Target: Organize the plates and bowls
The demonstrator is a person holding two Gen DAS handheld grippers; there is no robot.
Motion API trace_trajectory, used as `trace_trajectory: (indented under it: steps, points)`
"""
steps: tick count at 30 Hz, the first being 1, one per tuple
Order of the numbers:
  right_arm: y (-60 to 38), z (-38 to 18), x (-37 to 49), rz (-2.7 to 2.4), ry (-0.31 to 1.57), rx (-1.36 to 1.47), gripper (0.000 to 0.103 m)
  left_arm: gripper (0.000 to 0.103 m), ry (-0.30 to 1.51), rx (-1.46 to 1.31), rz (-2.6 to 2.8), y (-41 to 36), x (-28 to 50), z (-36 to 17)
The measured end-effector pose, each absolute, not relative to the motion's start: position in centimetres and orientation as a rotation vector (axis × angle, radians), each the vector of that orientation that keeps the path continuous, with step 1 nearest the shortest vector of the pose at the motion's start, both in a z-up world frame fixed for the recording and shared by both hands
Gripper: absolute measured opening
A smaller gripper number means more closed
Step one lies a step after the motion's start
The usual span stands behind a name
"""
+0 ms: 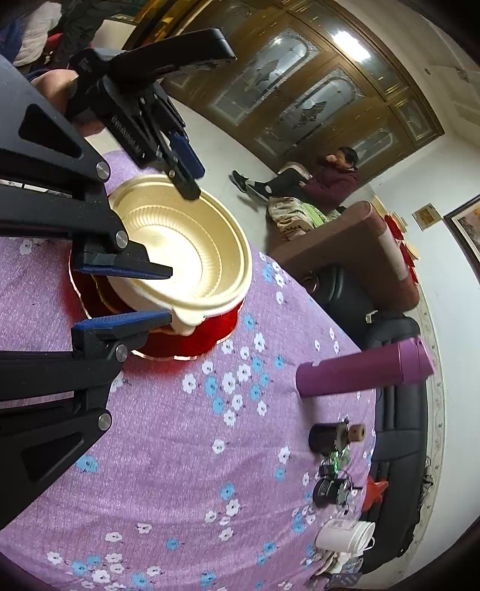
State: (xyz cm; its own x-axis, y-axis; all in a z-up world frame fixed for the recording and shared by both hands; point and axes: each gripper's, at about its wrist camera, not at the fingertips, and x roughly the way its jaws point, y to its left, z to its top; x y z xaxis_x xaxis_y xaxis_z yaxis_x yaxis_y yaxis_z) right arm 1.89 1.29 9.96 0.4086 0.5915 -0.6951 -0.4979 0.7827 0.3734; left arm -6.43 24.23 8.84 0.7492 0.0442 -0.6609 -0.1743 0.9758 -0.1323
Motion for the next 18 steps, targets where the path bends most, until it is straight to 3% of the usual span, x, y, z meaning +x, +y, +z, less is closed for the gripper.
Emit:
trace_trajectory:
  steps: [11, 18]
  points:
    - [-1.3, 7.1, 2.7, 0.658, 0.976, 0.184, 0.021, 0.059, 0.74, -0.234, 0.193, 28.8, -8.8, 8.0]
    - [-1.9, 5.0, 3.0, 0.646, 1.012, 0.224, 0.03, 0.06, 0.832, -0.266, 0.112, 29.5, -8.1, 4.8]
